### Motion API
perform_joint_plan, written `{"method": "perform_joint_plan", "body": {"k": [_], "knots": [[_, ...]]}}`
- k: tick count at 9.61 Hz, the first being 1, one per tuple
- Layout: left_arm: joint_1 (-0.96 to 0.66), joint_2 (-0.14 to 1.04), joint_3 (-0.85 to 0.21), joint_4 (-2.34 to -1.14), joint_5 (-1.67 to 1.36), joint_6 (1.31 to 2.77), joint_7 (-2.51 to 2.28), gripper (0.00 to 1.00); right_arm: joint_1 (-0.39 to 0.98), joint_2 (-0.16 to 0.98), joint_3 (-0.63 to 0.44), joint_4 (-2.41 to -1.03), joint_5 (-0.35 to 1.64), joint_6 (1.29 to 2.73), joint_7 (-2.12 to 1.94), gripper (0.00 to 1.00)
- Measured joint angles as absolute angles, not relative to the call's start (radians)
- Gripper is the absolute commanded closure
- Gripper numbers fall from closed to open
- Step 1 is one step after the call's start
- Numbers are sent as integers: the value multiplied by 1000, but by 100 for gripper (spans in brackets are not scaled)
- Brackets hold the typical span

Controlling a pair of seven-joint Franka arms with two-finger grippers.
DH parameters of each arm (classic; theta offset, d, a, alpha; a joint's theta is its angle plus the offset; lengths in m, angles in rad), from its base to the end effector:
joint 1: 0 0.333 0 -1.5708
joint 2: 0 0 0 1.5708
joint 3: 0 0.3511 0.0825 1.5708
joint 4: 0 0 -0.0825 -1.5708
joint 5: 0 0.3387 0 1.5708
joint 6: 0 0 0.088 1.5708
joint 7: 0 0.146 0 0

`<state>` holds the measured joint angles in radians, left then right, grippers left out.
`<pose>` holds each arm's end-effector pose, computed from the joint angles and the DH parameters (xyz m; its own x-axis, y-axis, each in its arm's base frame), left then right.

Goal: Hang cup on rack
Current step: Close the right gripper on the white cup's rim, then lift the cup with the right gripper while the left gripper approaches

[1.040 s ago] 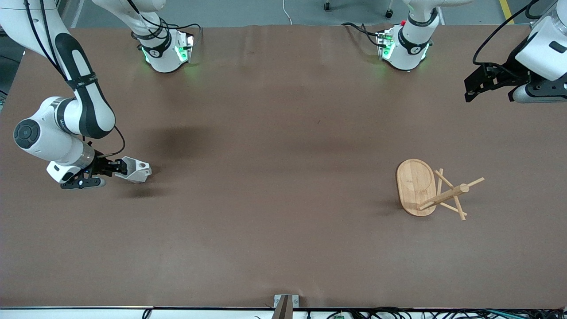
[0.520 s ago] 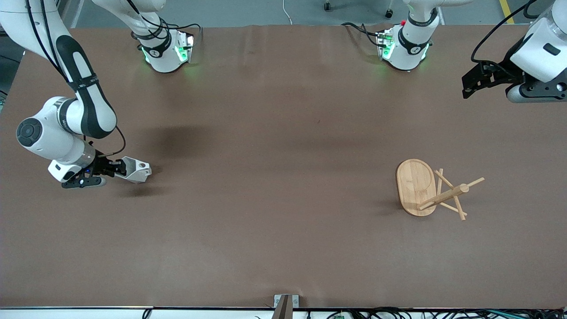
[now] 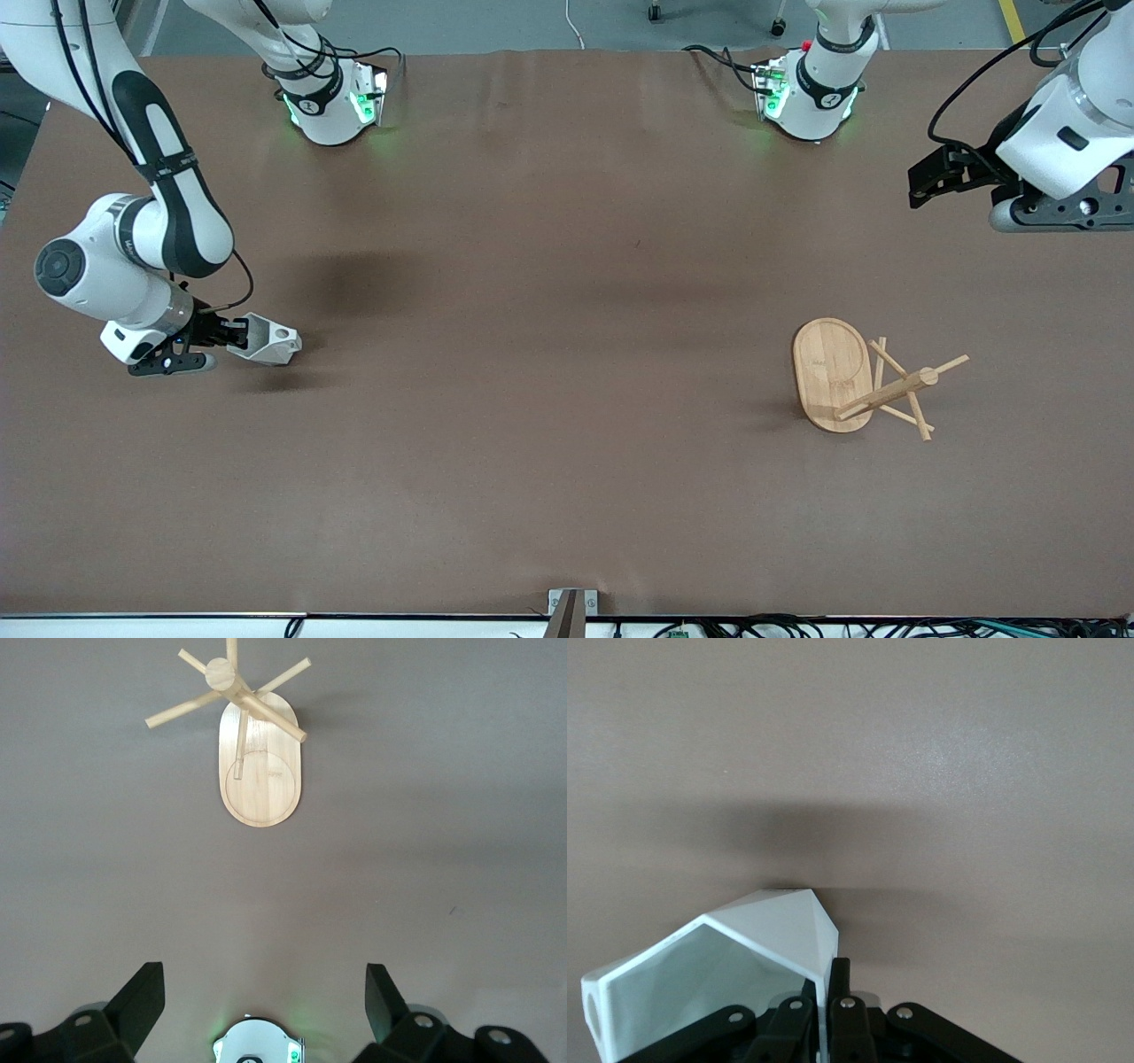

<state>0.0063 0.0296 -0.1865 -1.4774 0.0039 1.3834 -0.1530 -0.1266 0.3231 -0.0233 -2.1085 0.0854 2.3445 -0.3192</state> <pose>0.4872 -0.0864 0.6299 0.9922 -0.0257 -0.1216 -0.0280 -0.9995 -0.0171 0.5426 -0.0779 0.2837 0.9916 0.1099 -0.0685 0.1048 -0.9918 -0.0735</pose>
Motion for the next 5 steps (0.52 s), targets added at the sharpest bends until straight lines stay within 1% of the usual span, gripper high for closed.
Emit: {"method": "perform_joint_plan", "body": {"k": [1, 3, 4, 5], "knots": [[3, 33, -186, -1473, 4, 1390, -153, 0, -125, 319, -22, -2029, 97, 2214, -320, 100], [1, 33, -187, -1456, -20, 1391, -152, 0, -116, 308, -12, -1825, 144, 1961, -323, 100], [-4, 35, -190, -1447, -29, 1392, -152, 0, -106, 301, 5, -1753, 201, 1873, -309, 100], [-9, 44, -193, -1430, -32, 1395, -152, 0, -98, 294, 31, -1720, 285, 1831, -286, 100]]}}
